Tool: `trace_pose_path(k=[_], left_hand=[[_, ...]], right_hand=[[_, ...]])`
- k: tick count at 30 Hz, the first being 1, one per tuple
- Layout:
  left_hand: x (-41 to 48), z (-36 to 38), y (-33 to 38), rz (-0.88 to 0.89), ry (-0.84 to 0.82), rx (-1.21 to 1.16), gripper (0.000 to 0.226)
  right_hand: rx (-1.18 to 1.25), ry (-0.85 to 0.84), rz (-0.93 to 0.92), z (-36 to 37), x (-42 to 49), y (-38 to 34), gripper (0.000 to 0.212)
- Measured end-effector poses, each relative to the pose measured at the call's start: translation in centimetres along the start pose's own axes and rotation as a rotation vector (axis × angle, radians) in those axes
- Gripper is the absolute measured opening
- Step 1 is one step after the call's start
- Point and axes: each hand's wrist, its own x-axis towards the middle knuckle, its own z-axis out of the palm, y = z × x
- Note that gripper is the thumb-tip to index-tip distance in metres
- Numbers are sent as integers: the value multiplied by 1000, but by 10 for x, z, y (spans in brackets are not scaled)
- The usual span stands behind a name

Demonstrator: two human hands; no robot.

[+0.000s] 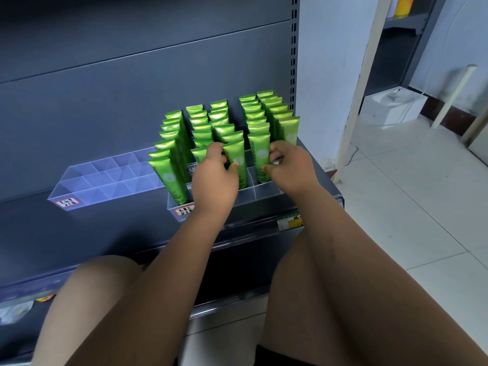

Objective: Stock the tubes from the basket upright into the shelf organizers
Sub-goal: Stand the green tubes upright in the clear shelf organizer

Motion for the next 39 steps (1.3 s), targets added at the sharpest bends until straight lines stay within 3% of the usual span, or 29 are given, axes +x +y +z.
trace_pose_path(k=[13, 20, 39], left_hand=[[-1, 3, 3, 13, 28, -4, 42], [4, -5, 16, 128, 101, 6, 33], [20, -12, 22, 160, 43, 107, 29]], right_hand=[[18, 2, 8, 3, 2, 6, 32], [5, 2, 0, 3, 1, 4, 33], [60, 43, 17, 0, -1, 1, 30]])
